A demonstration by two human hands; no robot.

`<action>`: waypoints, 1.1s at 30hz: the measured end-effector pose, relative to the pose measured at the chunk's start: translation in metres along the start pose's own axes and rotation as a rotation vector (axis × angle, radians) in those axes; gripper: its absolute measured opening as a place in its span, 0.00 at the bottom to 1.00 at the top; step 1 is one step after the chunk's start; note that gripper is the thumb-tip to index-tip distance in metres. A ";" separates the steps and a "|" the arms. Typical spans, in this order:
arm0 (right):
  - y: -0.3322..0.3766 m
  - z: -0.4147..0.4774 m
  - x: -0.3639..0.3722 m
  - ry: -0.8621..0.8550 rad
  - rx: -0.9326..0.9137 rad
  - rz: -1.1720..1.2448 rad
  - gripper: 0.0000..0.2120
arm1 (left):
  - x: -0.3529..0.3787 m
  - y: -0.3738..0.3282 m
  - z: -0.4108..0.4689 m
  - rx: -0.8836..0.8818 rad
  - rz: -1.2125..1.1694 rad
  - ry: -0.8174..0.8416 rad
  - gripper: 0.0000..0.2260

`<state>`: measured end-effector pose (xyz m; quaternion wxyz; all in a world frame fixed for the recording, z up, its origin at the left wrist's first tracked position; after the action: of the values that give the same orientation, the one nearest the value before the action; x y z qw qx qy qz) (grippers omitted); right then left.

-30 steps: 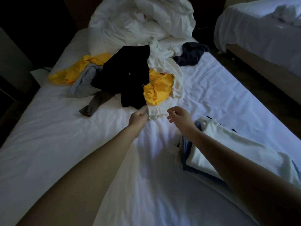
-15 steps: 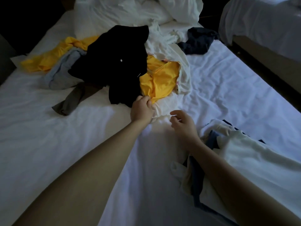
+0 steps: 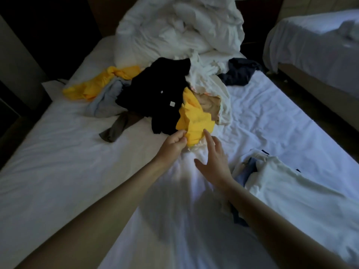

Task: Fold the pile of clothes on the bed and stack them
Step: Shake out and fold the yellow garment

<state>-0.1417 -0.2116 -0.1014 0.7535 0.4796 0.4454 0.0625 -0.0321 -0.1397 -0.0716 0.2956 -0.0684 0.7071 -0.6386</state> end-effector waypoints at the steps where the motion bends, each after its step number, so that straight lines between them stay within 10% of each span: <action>1: 0.009 -0.006 0.001 0.018 0.008 -0.024 0.41 | -0.003 -0.008 -0.010 -0.008 -0.006 0.052 0.10; 8: 0.087 -0.047 -0.025 0.022 -0.045 0.190 0.14 | -0.033 -0.065 -0.091 -0.036 0.028 0.226 0.07; 16: 0.139 -0.136 -0.044 0.027 0.109 0.564 0.14 | -0.028 -0.090 -0.200 -0.186 0.165 0.234 0.01; 22: 0.156 -0.165 -0.075 0.006 0.255 0.834 0.11 | -0.006 -0.067 -0.239 -0.248 0.425 0.138 0.43; 28: 0.148 -0.171 -0.103 -0.044 0.381 0.656 0.10 | 0.012 -0.084 -0.230 -0.320 -0.133 -0.157 0.07; 33: 0.107 -0.186 -0.109 0.110 0.387 0.227 0.12 | -0.013 -0.094 -0.227 -0.233 -0.207 -0.321 0.09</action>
<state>-0.3069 -0.0868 0.0217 0.6103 0.6578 0.4328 0.0864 -0.1621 0.0457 0.0237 0.3273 -0.2749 0.7094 -0.5605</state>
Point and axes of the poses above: each hand's wrist, its own z-axis towards the middle knuckle, its own x-axis out of the palm, y = z × x, the point moved 6 cm from there along z, towards the middle knuckle, and after that the axes turned 8 degrees about z, right-handed, at the moved point
